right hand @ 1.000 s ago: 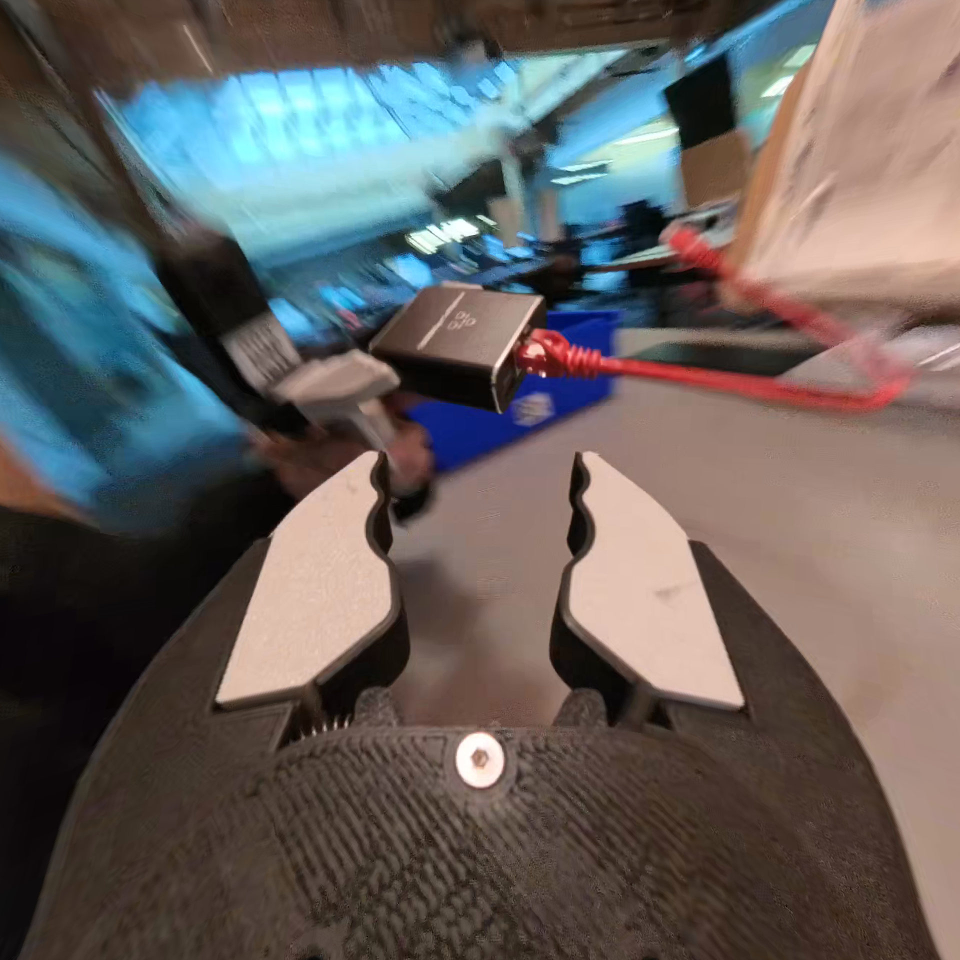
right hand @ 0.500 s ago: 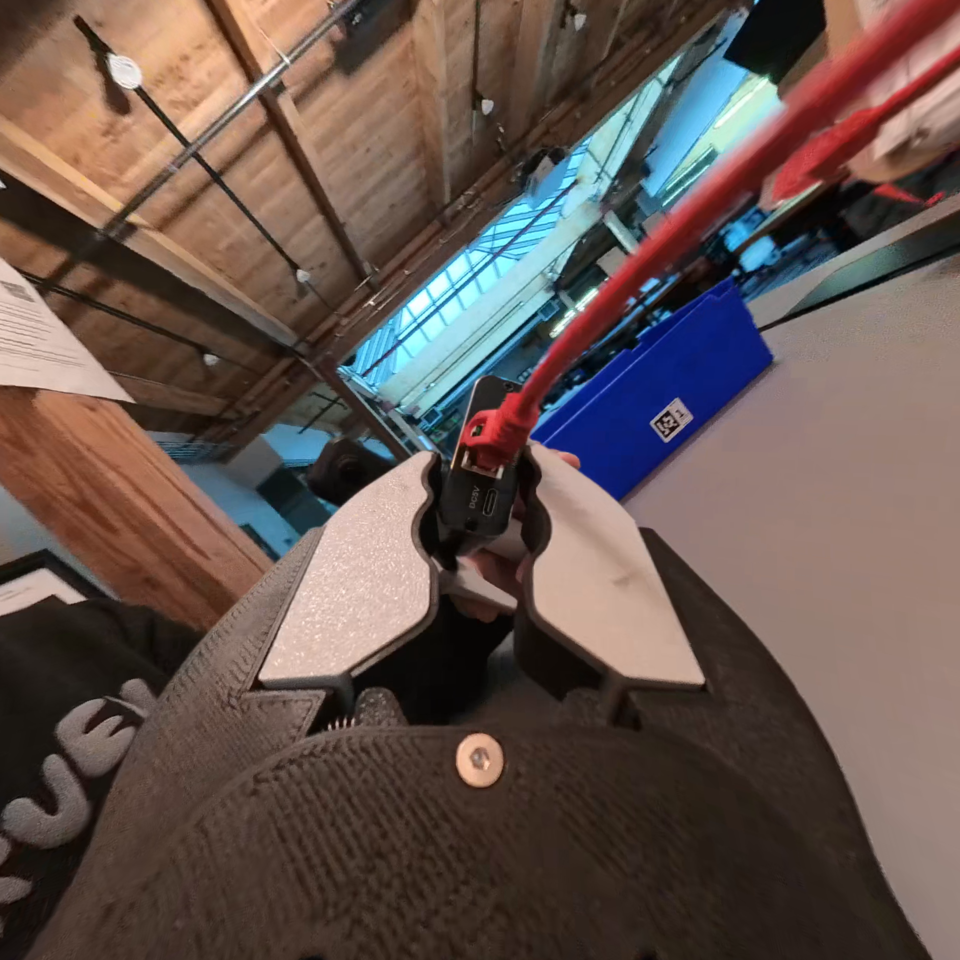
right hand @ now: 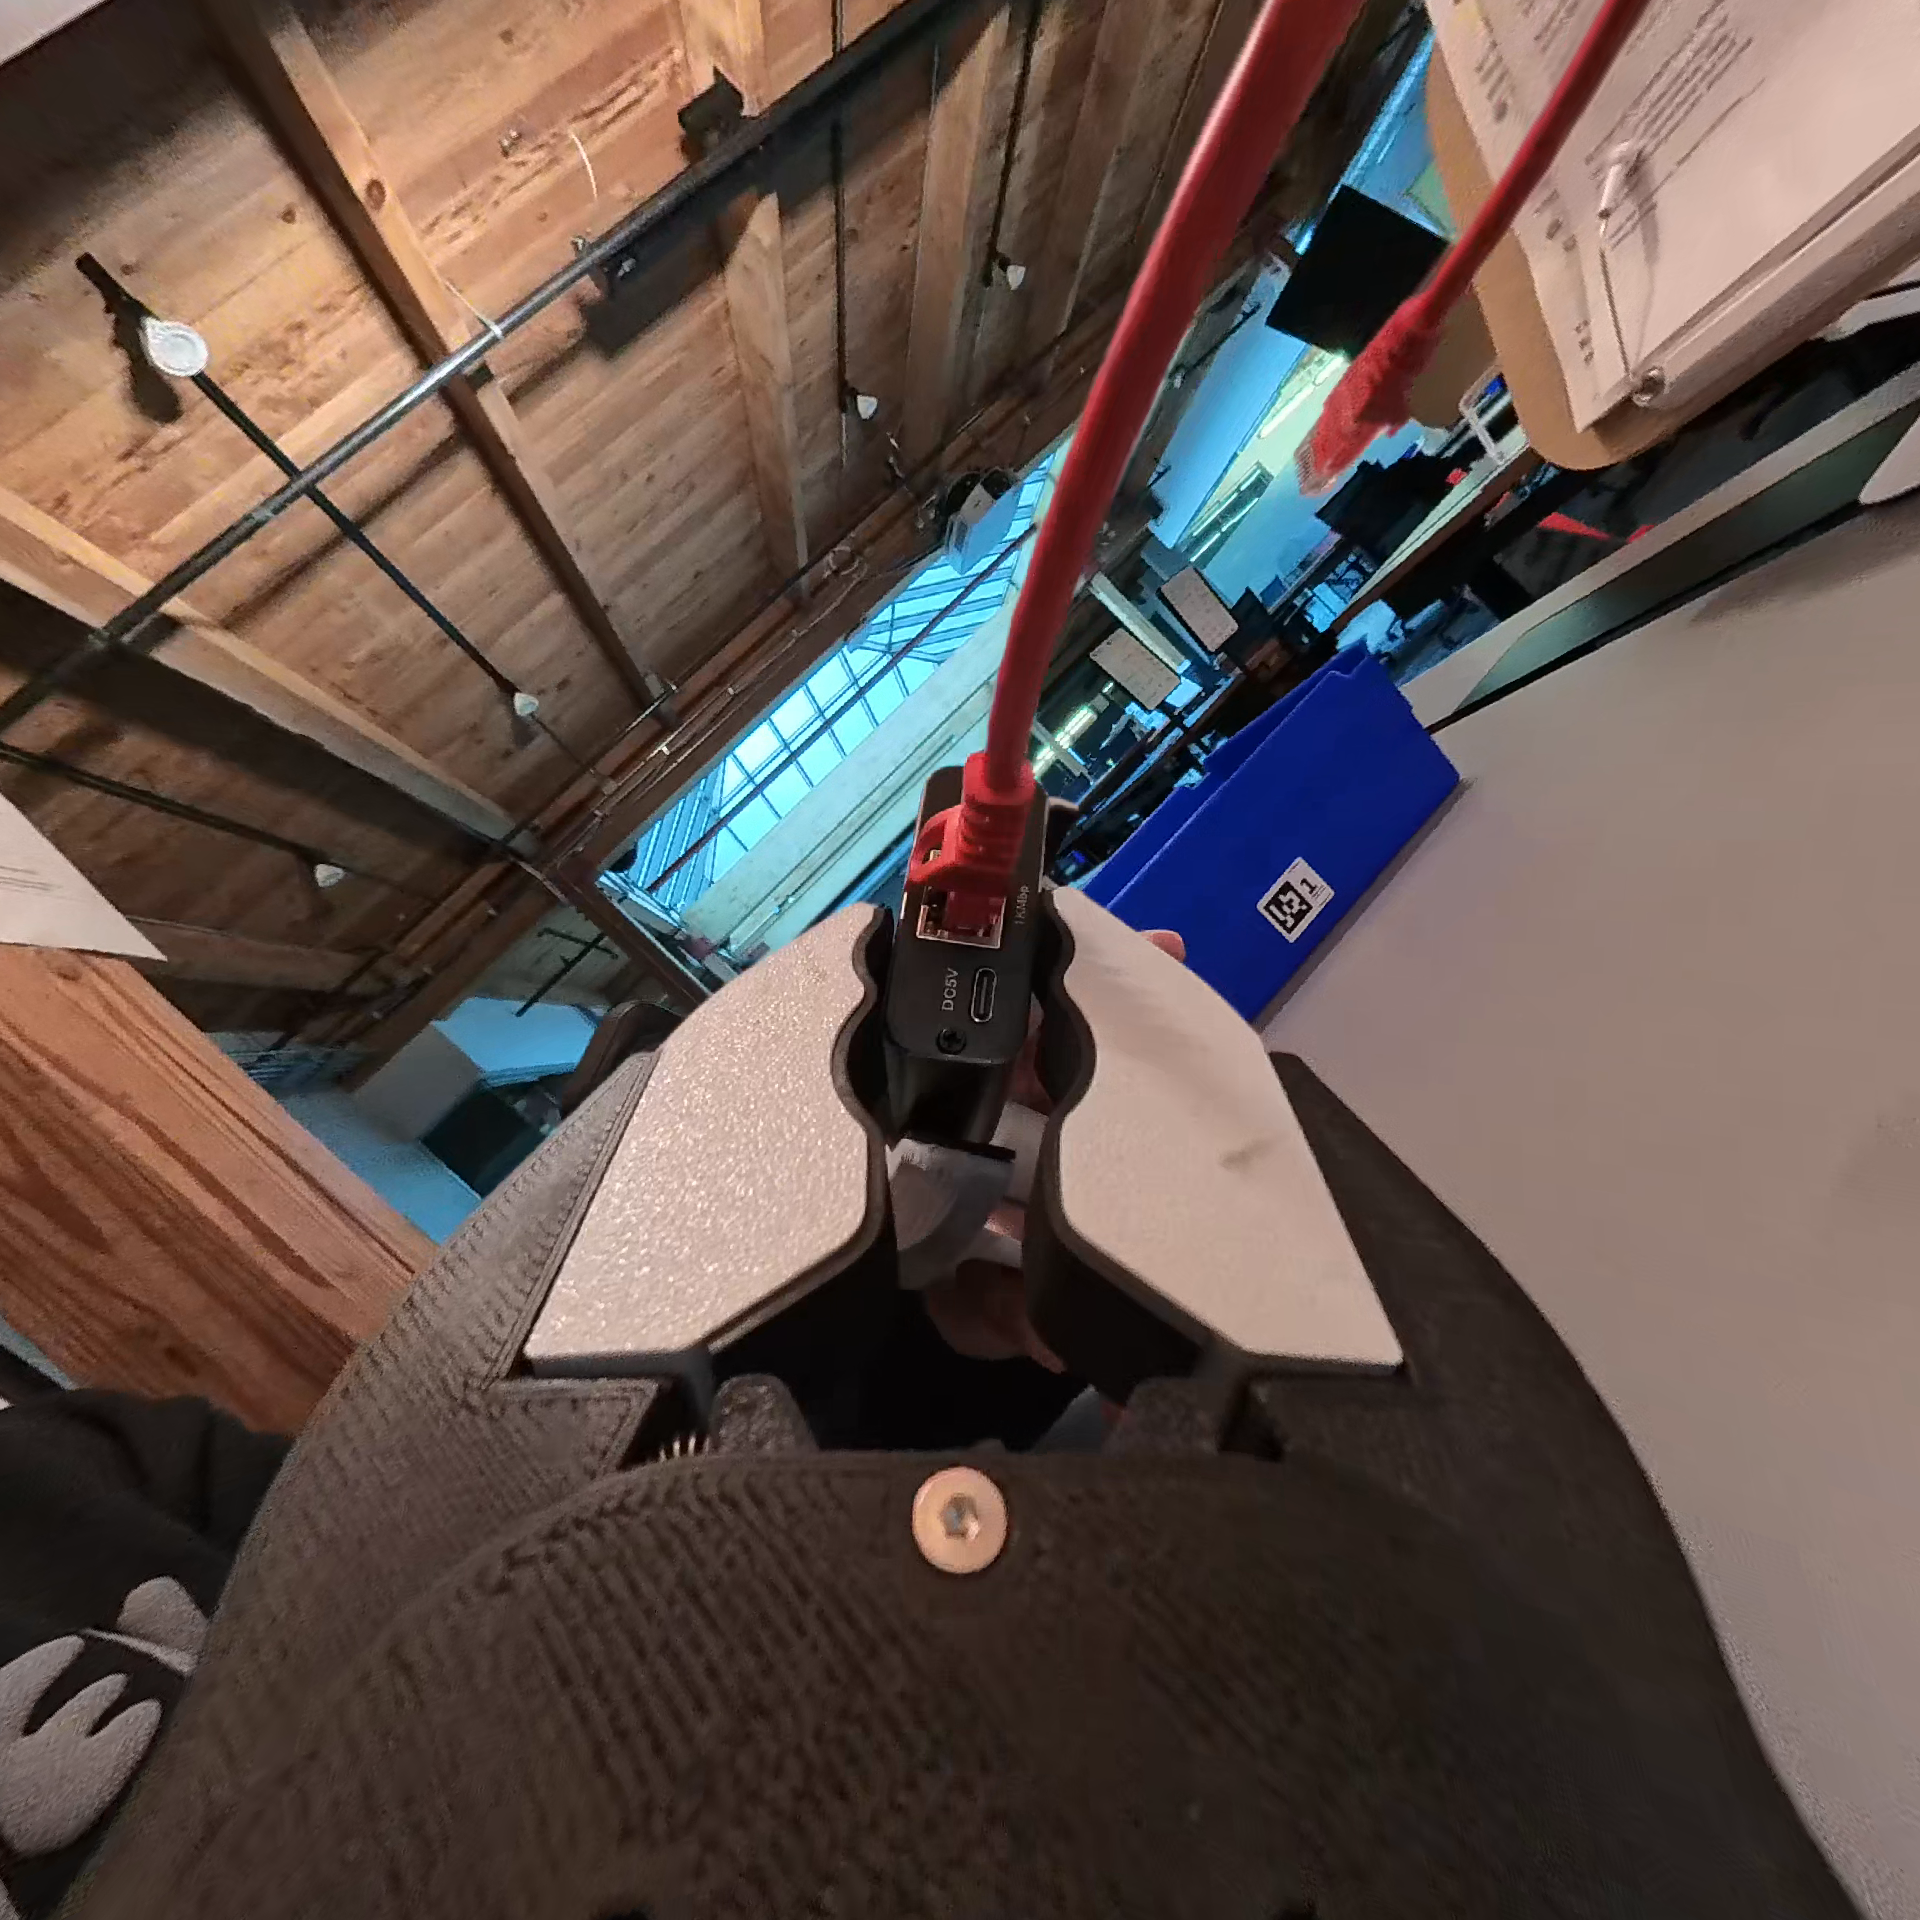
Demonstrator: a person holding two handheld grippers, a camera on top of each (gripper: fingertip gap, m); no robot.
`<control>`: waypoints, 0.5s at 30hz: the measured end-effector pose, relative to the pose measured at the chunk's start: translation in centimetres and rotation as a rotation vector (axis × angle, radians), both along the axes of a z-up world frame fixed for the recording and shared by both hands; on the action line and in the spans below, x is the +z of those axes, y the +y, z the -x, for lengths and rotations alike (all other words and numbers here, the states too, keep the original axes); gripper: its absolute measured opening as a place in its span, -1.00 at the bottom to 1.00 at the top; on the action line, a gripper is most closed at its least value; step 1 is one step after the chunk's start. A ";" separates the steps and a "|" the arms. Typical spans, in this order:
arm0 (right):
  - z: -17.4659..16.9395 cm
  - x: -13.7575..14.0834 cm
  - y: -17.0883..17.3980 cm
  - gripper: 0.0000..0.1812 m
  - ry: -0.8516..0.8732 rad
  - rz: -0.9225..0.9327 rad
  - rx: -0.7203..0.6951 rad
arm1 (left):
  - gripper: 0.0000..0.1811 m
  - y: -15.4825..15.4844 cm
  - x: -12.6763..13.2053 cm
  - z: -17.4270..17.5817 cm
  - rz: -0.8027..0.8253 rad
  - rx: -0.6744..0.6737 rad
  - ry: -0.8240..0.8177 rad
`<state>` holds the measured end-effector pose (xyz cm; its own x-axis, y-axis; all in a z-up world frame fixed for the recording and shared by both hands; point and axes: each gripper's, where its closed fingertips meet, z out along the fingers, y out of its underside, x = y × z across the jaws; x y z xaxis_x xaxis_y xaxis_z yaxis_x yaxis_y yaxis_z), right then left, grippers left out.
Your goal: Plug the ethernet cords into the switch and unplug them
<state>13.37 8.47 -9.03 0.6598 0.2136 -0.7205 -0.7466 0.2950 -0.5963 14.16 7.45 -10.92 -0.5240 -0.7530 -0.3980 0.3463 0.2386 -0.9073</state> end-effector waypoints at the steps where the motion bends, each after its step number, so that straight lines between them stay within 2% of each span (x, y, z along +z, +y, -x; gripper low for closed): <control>1: -0.1 -0.2 0.0 -0.72 0.002 0.003 -0.006 | -0.23 0.1 -0.2 -0.1 -0.003 0.002 0.014; 7: -0.3 -0.1 0.0 -0.67 -0.076 0.056 0.010 | -0.24 0.3 -0.1 -0.4 0.032 0.019 0.053; 10: -1.3 0.6 -0.8 -0.54 0.008 -0.011 0.001 | -0.25 1.1 0.2 -0.5 0.043 0.032 0.044; 15: -2.1 -0.2 -0.9 -0.62 0.076 -0.041 0.007 | -0.25 1.4 0.2 -0.6 0.031 0.048 0.033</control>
<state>15.42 7.53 -9.21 0.6019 0.2485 -0.7589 -0.7914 0.3127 -0.5252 14.78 8.83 -10.72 -0.4995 -0.7892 -0.3572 0.3049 0.2259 -0.9252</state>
